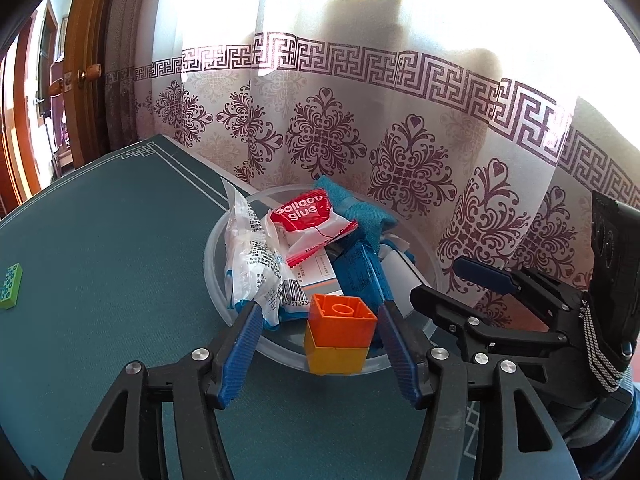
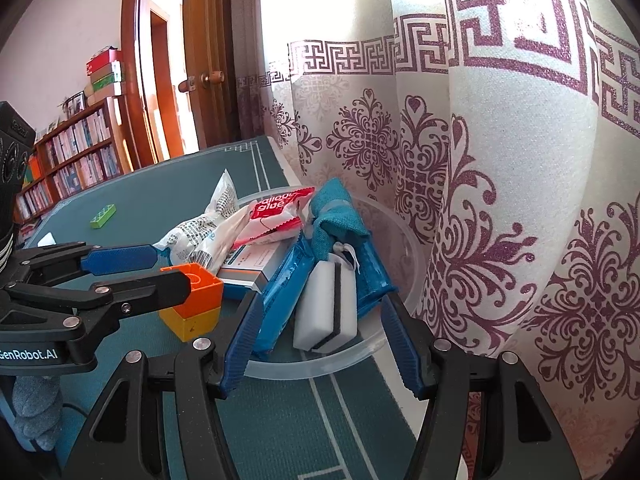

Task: Organize objects
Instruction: 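Lower the orange-and-yellow block into the bowl and open the left gripper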

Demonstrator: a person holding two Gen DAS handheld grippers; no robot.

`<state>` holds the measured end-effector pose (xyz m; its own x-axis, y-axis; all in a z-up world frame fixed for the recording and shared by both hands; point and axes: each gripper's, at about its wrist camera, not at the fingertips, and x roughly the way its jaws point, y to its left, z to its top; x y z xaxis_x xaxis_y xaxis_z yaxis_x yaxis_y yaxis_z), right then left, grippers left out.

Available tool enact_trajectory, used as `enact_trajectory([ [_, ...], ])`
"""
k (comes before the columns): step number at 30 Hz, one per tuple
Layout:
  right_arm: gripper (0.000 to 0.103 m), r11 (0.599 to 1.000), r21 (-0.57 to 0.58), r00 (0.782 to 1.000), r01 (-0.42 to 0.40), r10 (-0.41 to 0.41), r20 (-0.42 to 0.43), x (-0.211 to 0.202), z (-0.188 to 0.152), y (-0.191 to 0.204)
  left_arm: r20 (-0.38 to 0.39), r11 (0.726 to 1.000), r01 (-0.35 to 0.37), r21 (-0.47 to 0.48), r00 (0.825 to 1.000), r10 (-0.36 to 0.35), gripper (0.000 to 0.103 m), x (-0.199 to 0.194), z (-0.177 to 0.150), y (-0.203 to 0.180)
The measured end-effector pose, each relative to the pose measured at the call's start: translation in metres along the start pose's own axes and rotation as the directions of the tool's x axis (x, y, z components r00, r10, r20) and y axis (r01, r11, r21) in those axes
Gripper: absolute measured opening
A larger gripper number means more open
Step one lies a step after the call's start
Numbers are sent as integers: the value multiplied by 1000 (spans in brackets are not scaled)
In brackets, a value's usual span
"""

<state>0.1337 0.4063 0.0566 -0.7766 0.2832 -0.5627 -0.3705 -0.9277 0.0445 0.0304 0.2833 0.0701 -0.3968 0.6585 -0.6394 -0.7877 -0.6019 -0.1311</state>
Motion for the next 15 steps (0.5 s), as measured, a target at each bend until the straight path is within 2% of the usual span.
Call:
enact_trajectory([
  [7, 63, 1000, -4, 1000, -8, 8, -3, -1, -1, 2, -27, 998, -64, -27, 998, 64, 68, 11, -5, 10],
  [15, 63, 1000, -6, 1000, -10, 10, -3, -1, -2, 3, -60, 995, -85, -44, 995, 82, 70, 19, -11, 15],
])
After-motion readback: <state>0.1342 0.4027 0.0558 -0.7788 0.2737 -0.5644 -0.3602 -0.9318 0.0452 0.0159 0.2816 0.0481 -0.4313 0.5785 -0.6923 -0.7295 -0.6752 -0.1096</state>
